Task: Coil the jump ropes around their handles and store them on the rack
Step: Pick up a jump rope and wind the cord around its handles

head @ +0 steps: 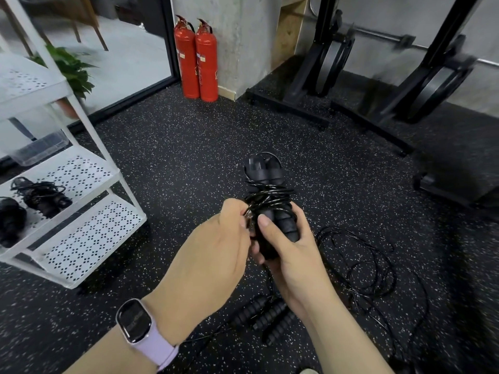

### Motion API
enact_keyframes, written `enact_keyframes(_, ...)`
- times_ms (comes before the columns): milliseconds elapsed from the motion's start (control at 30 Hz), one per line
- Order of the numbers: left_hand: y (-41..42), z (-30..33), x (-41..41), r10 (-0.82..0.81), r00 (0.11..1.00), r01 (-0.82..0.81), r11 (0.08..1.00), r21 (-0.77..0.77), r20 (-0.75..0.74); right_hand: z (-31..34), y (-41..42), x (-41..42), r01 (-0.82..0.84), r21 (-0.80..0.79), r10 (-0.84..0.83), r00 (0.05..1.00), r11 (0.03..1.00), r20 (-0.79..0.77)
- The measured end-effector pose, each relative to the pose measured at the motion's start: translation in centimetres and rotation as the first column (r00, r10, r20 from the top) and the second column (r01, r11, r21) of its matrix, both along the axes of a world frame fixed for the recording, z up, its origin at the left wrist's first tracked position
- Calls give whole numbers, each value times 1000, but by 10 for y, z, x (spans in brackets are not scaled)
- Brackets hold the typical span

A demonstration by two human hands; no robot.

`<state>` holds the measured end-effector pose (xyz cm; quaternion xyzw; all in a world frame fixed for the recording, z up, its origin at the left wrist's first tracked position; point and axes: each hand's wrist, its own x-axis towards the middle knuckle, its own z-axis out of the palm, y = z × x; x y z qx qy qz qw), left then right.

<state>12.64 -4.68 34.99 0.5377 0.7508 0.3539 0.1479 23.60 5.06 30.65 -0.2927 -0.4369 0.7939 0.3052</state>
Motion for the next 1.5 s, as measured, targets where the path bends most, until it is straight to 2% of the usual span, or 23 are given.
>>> enact_keyframes(67,3,2,3,2,1000,-2,1000,9,-8,0,1,0,32,-29,-32,999,999,-9)
enact_keyframes(233,2,2,9,-52,998,54,997,61,-24,-1,5,2,96,110,-103,993,989,62)
enact_keyframes(467,4,0,6,-18,973,51,989,137,-232,-1,7,3,114,120,-120,992,986,41)
enact_keyframes(533,4,1,6,10,958,32,989,144,-286,-1,5,2,119,131,-125,991,984,38)
enact_keyframes(900,7,-6,6,208,930,-138,962,236,-303,3,-5,1,188,147,-198,979,971,58)
enact_keyframes(1067,11,-10,7,285,859,-170,943,288,-425,4,-7,-1,196,168,-212,974,966,78)
enact_keyframes(1267,6,-3,5,292,904,-188,928,323,-313,4,-9,-7,198,44,-200,979,979,50)
enact_keyframes(1400,1,2,7,302,953,-288,918,274,-10,1,-10,-11,176,94,-183,981,980,72)
enact_keyframes(1500,2,2,5,328,938,-345,914,213,109,0,-14,-14,164,154,-182,977,974,110)
